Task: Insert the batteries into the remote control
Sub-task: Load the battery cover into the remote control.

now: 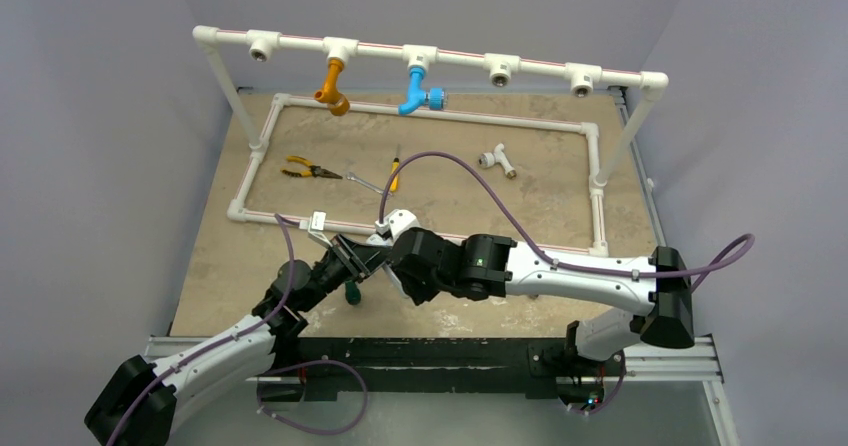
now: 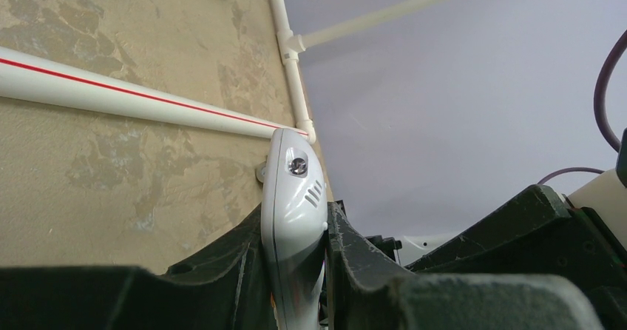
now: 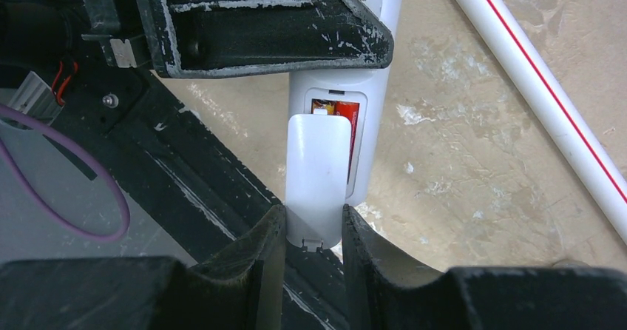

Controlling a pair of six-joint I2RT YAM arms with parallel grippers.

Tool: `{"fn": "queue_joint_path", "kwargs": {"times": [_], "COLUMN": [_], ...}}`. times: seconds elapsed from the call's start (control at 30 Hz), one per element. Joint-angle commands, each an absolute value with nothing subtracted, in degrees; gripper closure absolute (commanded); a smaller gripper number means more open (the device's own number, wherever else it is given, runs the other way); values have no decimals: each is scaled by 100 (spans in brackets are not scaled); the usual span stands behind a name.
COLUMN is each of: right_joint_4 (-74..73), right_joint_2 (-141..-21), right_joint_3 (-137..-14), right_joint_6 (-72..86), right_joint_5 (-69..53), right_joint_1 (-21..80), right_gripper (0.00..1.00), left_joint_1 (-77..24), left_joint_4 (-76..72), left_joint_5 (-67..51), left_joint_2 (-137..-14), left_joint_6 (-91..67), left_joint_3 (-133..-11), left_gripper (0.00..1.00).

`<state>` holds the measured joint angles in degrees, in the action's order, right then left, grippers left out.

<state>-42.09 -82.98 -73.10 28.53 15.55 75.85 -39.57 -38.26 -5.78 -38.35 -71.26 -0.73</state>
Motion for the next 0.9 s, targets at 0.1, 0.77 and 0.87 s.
{"fn": "queue_joint_path", "kwargs": {"times": [0.1,0.77,0.87], "right_joint_4": [-4046,-4194,-4190], "right_joint_2": [-8275,-8482,-8487], "right_joint_3": [-7523,-7690,-7681], "right_joint_6": [2882,2821,2828], "right_joint_5": [1747,2000,2042], "right_joint_1": [7614,7603,7603], "right_gripper": [74,74,74], "left_joint_1": [-3990,-3991,-3996], "left_joint_4": [-4296,-4359,-4359], "left_joint_5": [-674,-704,-707], "left_joint_2": [-3799,-3765,-3753], "left_joint_6": [-6987,-6996,-6996], "left_joint_3": [-2,0,-1], "left_gripper": [100,100,100]}}
